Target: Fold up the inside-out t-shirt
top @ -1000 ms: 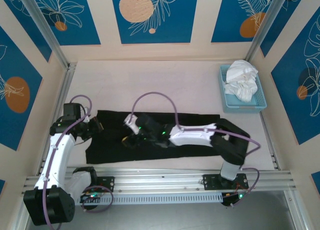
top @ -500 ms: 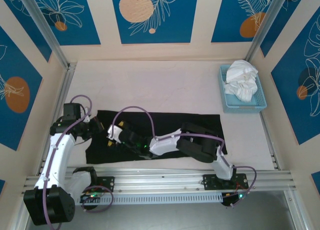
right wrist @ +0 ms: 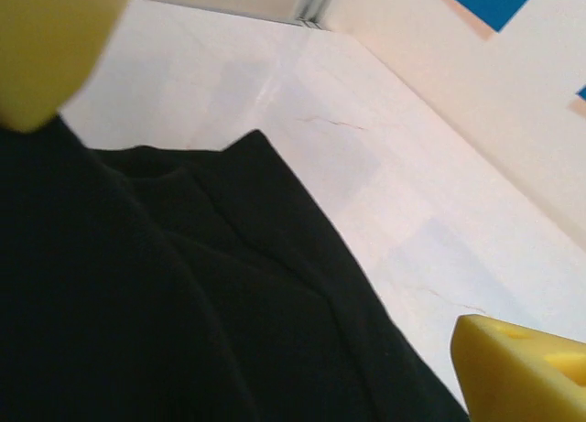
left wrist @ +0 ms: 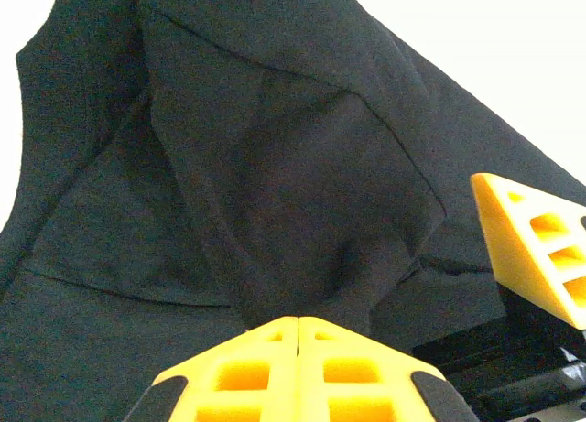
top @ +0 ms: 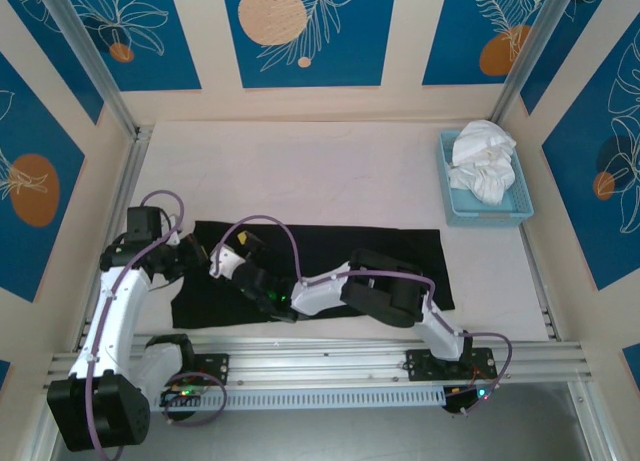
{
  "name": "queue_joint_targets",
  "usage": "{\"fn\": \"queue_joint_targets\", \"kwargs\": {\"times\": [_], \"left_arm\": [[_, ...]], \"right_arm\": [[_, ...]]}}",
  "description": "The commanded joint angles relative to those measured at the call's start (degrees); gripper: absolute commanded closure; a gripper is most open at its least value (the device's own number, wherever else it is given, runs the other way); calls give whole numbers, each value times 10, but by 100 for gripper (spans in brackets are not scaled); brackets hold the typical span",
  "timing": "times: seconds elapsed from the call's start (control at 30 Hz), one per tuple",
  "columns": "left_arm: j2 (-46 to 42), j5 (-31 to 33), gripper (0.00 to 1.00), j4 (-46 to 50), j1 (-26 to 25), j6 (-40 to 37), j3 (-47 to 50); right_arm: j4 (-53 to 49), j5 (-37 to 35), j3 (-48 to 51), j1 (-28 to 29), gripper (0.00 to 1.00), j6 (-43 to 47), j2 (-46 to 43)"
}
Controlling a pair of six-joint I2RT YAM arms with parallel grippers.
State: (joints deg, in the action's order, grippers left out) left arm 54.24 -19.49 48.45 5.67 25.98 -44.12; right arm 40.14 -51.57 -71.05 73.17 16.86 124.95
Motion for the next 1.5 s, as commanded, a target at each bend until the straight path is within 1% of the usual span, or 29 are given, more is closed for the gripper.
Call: {"fn": "queue_joint_targets", "kwargs": {"times": [0.0,0.13,0.3,0.43,0.6,0.77,0.87,0.9,1.07,1.13,1.2,1.27,1.33,1.43,1.47], "left_arm": [[2,3,100,3,9,-5,2],[3,8,100,6,9,-4,3],[7,14,100,8,9,-4,5],[17,13,100,7,9,-4,4],[18,15,100,6,9,-4,2],[20,24,100,6,11,-8,-6],[20,30,100,10,11,-11,-14],[20,31,100,12,11,-13,-18],[18,32,100,19,11,-13,-23],[19,31,100,23,11,-13,-21],[19,31,100,31,11,-15,-20],[18,34,100,42,11,-19,-20],[15,38,95,52,11,-22,-17],[10,50,81,62,11,-24,-22],[9,61,77,66,10,-26,-25]], "right_arm": [[28,-75,26,3,15,22,-44],[-15,-96,51,3,19,0,-79],[-34,-111,66,2,27,-4,-103],[-60,-93,71,3,36,-17,-117],[-121,-44,80,1,49,-50,-141],[-217,31,87,-15,58,-108,-180],[-261,76,92,-25,64,-127,-196],[-268,90,96,-27,67,-132,-199],[-294,171,113,-38,90,-146,-204],[-306,197,116,-38,96,-145,-207],[-319,230,121,-38,100,-142,-214],[-332,267,128,-38,100,-143,-223],[-345,309,133,-39,100,-147,-231],[-361,366,141,-35,100,-155,-240],[-368,388,145,-35,98,-158,-244]]}}
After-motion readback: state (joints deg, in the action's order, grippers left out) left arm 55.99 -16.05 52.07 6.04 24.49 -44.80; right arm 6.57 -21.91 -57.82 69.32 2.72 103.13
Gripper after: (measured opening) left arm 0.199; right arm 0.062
